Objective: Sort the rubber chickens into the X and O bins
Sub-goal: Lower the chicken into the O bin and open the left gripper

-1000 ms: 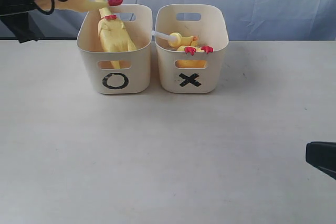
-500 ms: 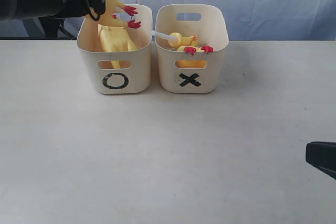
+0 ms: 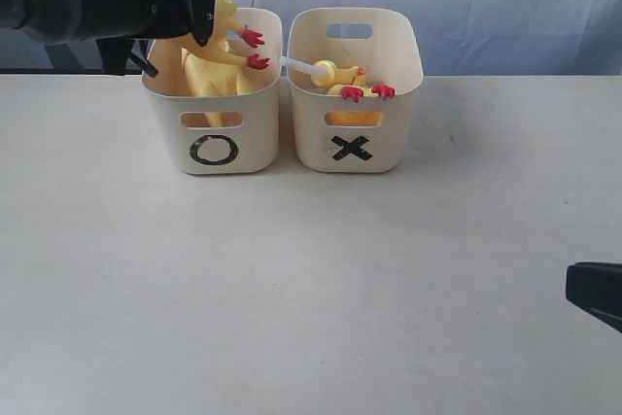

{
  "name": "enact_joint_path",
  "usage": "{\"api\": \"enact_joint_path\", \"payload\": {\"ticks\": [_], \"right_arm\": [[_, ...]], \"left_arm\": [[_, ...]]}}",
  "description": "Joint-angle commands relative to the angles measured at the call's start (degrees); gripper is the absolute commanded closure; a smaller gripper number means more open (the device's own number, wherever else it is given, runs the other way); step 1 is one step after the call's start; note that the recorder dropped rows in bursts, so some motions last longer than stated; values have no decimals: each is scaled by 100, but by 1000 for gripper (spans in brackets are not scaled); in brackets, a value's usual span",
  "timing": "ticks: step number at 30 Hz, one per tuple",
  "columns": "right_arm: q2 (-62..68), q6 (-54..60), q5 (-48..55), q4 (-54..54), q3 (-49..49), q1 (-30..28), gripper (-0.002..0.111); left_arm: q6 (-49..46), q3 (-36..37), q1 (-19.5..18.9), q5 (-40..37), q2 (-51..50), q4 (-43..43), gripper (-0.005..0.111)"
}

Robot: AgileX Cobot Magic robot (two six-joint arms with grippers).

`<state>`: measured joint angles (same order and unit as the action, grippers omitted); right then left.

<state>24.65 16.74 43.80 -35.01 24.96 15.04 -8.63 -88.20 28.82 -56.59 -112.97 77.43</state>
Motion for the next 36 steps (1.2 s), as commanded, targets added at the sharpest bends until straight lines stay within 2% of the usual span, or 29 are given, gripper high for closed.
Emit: {"api": "enact_joint_path", "payload": {"ticks": [1,4,7,15,18,26,36], "right_arm": [[-36,12,-25,-6,-15,-25,109],[-36,12,-25,-6,-15,-25,109],[-36,12,-25,-6,-15,-25,109],[-36,12,-25,-6,-15,-25,109],[-36,12,-25,-6,-15,-25,109],[-36,12,-25,-6,-15,-25,109],[-36,12,-25,-6,-15,-25,109]], "left_arm": [[43,-85,34,9,-134,37,107],[43,-85,34,12,-165,-22,106],[43,-85,34,74,-165,-116,100],[104,-85,34,270,-165,-261,59],[104,-85,34,270,-165,-251,49],[245,-90,47,79,-103,-262,46],[254,-90,211,-17,449,-984,46]]}}
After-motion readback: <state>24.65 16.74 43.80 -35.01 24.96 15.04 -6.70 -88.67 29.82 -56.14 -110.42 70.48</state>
